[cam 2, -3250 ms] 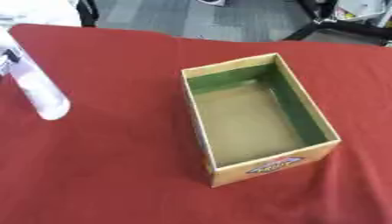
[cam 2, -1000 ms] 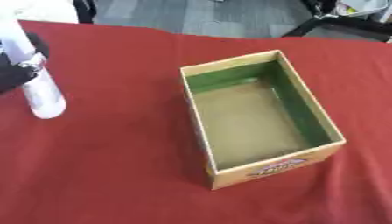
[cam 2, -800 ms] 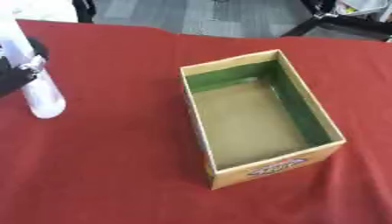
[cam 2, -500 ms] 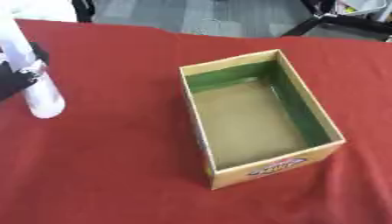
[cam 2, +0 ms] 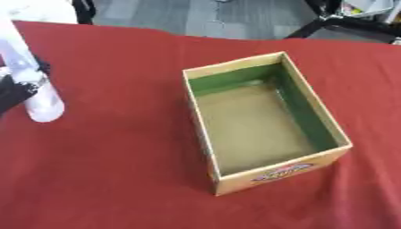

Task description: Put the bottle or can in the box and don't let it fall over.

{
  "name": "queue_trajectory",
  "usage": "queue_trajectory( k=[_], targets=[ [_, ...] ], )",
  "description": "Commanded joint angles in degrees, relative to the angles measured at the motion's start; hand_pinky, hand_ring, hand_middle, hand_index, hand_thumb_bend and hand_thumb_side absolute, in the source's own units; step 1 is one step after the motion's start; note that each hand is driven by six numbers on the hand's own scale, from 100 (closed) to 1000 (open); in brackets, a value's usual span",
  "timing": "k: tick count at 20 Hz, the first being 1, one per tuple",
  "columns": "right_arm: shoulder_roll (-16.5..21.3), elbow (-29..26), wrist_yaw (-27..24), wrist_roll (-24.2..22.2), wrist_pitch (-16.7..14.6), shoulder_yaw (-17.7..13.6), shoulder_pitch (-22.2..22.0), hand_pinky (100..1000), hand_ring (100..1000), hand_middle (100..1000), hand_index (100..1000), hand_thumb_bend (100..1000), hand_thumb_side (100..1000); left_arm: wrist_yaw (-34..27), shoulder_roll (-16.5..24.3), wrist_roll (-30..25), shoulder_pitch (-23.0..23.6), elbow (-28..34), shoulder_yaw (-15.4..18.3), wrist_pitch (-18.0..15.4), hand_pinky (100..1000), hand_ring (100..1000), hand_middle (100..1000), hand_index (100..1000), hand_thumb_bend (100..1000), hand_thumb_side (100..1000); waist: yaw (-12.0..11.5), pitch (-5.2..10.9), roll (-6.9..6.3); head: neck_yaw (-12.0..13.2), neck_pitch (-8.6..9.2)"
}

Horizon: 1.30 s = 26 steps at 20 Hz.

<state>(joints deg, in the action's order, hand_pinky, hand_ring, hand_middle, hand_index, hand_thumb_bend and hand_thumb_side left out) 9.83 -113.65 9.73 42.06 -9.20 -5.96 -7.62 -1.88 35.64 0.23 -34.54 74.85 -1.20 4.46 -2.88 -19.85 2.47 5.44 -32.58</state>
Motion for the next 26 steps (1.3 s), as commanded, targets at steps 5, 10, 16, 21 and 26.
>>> queue_trajectory(
  k=[5,10,16,21,26],
  targets=[
    [0.4,-0.9,-0.1,0.1,0.3,-0.3,0.0,591,678,764,774,100,811,-0.2,0.5,-0.6,0.0,-0.7,0.3,-0.1,1000,1000,918,716,217,552,-0.1,0.67,-0.17,-0.2,0.99],
    [0.4,-0.9,-0.2,0.1,0.4,-0.3,0.1,592,678,765,775,100,811,0.2,0.3,-1.3,0.3,-1.4,0.2,-0.7,1000,1000,908,693,200,528,-0.1,0.62,-0.14,-0.3,1.03],
    [0.4,-0.9,-0.4,0.1,0.4,-0.3,0.1,592,678,764,775,100,811,1.6,0.3,-1.9,0.5,-1.7,0.0,-1.0,1000,1000,818,652,100,357,-0.1,0.70,-0.10,-0.3,1.00],
    [0.4,-0.9,-0.6,0.1,0.4,-0.3,0.0,592,677,764,774,100,811,3.2,0.3,-1.6,0.4,-1.7,0.0,-0.9,1000,1000,807,636,100,335,-0.1,0.77,-0.09,-0.3,1.02],
    [0.5,-0.9,-0.9,0.3,0.3,-0.4,0.0,586,671,760,770,100,811,4.6,0.8,-0.3,0.0,-1.8,0.7,-0.2,1000,1000,639,420,100,254,0.1,0.93,-0.15,-0.4,1.04]
  ],
)
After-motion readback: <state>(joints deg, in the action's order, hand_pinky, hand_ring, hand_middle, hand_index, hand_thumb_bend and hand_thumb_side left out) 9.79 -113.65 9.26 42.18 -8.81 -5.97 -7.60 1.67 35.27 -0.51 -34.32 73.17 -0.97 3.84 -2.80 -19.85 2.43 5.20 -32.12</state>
